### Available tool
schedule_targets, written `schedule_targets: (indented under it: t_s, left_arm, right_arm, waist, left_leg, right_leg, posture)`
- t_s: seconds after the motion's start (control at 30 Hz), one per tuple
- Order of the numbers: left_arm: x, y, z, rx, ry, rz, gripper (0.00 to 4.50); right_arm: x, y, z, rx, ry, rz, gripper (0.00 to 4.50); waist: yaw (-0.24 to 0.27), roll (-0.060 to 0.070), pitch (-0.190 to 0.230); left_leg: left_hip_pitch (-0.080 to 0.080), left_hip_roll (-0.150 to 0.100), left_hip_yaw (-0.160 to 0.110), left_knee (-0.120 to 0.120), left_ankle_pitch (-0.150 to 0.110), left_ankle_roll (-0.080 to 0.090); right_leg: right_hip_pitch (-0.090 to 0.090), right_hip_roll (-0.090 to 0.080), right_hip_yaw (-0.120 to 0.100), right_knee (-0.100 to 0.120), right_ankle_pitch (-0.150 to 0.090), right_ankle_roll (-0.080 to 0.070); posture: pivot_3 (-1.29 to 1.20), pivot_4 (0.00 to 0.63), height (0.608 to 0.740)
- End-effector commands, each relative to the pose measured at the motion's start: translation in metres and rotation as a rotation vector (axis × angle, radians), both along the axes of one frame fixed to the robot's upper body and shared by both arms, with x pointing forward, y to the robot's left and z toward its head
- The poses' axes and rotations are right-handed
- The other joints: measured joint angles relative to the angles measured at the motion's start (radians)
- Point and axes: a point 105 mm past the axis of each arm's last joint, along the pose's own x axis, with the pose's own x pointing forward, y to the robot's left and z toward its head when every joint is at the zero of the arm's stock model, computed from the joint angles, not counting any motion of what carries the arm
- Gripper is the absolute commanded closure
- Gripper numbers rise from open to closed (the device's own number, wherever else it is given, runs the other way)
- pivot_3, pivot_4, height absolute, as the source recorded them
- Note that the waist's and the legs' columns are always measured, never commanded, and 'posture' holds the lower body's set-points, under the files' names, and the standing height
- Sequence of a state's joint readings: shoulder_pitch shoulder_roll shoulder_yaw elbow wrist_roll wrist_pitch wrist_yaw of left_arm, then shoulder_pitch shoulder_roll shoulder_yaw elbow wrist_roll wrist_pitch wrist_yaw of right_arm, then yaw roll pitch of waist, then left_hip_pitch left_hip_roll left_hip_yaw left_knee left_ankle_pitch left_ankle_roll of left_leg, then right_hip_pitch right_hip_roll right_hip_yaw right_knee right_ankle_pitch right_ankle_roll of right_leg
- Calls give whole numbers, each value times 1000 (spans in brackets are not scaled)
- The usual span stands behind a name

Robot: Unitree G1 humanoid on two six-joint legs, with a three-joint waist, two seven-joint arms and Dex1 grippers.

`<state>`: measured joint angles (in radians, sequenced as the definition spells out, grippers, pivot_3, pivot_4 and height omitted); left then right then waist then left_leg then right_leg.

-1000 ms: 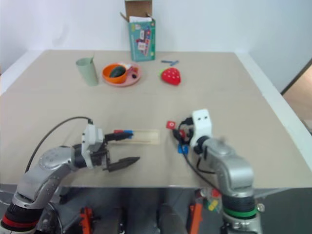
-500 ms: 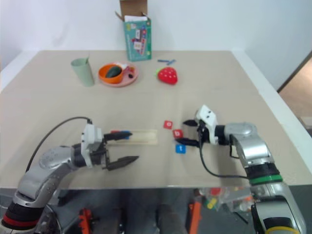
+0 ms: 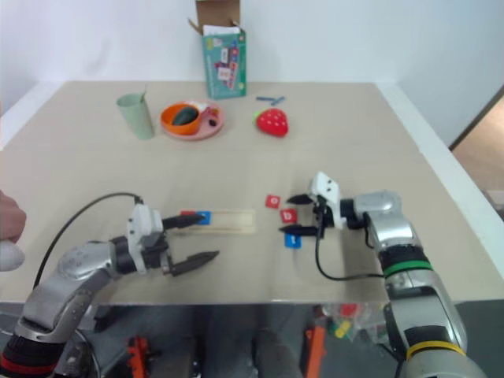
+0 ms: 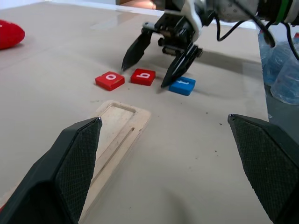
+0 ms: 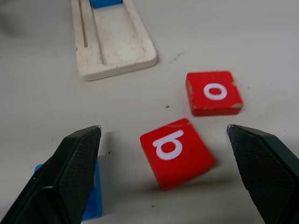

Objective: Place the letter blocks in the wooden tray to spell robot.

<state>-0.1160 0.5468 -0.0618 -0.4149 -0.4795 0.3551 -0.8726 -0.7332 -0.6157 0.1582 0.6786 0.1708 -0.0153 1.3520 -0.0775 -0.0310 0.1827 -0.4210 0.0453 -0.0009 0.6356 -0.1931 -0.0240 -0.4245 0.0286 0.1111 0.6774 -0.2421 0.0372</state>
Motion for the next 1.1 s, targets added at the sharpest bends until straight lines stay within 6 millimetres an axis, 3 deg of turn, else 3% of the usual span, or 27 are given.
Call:
schedule_targets:
  t_s: [0.03, 0.27, 0.73, 1.1]
  left_arm:
    - [-4, 2, 12, 7, -58, 6, 0]
    - [-4, 3, 10, 27, -59, 9, 0]
    - [-5, 0, 7, 48, -52, -16, 0]
    - [-3, 2, 6, 56, -53, -17, 0]
  right_arm:
    - [4, -3, 4, -28, -28, 9, 889]
    - [6, -4, 1, -41, -29, 4, 3273]
    - [9, -11, 7, -37, -82, -29, 3284]
    - [6, 4, 43, 28, -162, 35, 3284]
  waist:
    - [0, 0, 0]
    - [0, 0, 0]
    - [0, 0, 0]
    - [0, 0, 0]
  left_leg:
    - [0, 0, 0, 0, 0, 0]
    - [1, 0, 0, 0, 0, 0]
    - [1, 0, 0, 1, 0, 0]
    - [1, 0, 0, 1, 0, 0]
  right_leg:
    - [0, 0, 0, 0, 0, 0]
    - [0, 0, 0, 0, 0, 0]
    - [1, 0, 0, 1, 1, 0]
    - [1, 0, 0, 2, 1, 0]
  posture:
    - [0, 150, 740]
    - [0, 150, 740]
    - [0, 150, 740]
    - [0, 150, 740]
